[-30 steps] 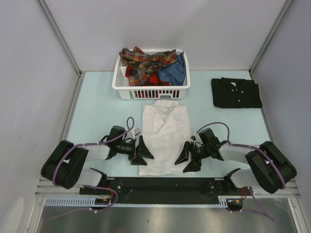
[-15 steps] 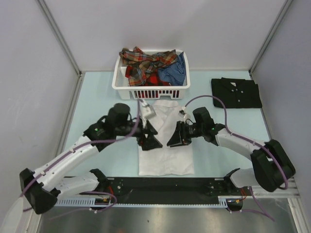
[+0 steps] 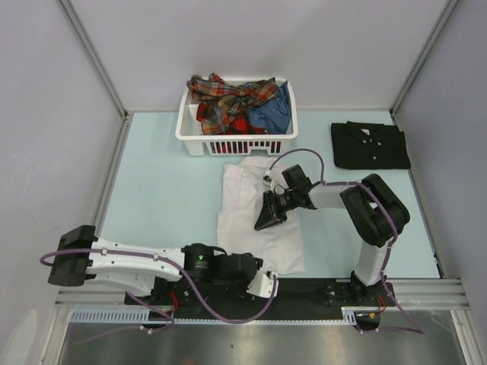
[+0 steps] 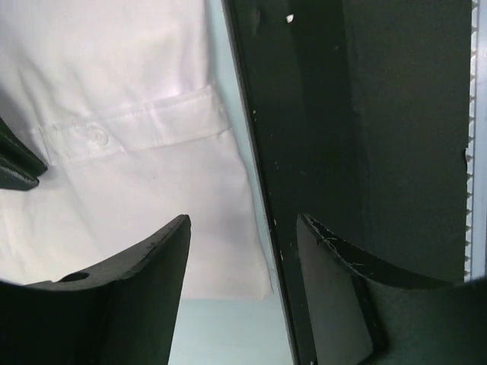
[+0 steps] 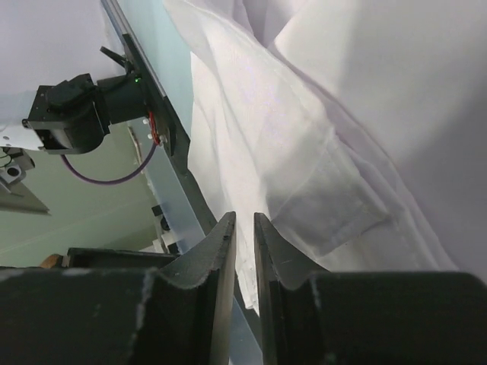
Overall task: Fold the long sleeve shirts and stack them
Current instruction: Fold the shirt
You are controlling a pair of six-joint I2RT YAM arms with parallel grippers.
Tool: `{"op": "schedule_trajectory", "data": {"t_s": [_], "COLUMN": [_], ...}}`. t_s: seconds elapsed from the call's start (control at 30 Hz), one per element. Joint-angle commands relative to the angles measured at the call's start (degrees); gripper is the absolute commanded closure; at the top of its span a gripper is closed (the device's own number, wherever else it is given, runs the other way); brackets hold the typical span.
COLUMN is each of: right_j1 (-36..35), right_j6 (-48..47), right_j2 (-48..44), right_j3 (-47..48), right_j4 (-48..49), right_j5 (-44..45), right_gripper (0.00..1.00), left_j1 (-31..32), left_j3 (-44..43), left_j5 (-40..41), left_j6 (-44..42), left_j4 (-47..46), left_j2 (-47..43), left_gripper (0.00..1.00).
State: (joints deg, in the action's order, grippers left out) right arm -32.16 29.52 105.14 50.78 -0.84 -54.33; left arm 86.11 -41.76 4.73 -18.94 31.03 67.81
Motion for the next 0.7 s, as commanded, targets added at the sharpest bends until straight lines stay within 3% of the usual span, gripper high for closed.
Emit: {"op": "schedule_trajectory", "data": {"t_s": [0.0,0.2,0.53,0.63,0.67], "right_j1": [0.61,3.07,2.89,2.46,2.02], "right_j6": [-2.79,-1.66,-3.33,-3.94,-4.03], "right_j2": [0.93,6.03,9.99,10.35,10.43], "right_j3": [-0.33,-1.92,-2.18,-2.27,-2.27], "right_j4": [4.28,6.82,8.31,8.05,8.14], "right_j5": [-0.7,-2.01,-1.49,-1.4,-1.4], "right_gripper": [0.8,0.81,0.81,0.81,0.81], "left_j1": [3.19,3.37,3.89,3.63,3.54], "left_j3": [2.02,3.61,8.09,8.97,8.71], "left_j5": [7.39,8.37,11.26,11.79,11.1], "left_j6": [-2.07,-3.47,-5.75,-6.46,-6.37], "left_j4": [-7.02,-12.91,-18.19,-18.28,-17.85], "left_j2": [1.87,6.79,11.11,10.68,10.07], "left_gripper": [0.37,0.46,0.5,0.64,0.77]}}
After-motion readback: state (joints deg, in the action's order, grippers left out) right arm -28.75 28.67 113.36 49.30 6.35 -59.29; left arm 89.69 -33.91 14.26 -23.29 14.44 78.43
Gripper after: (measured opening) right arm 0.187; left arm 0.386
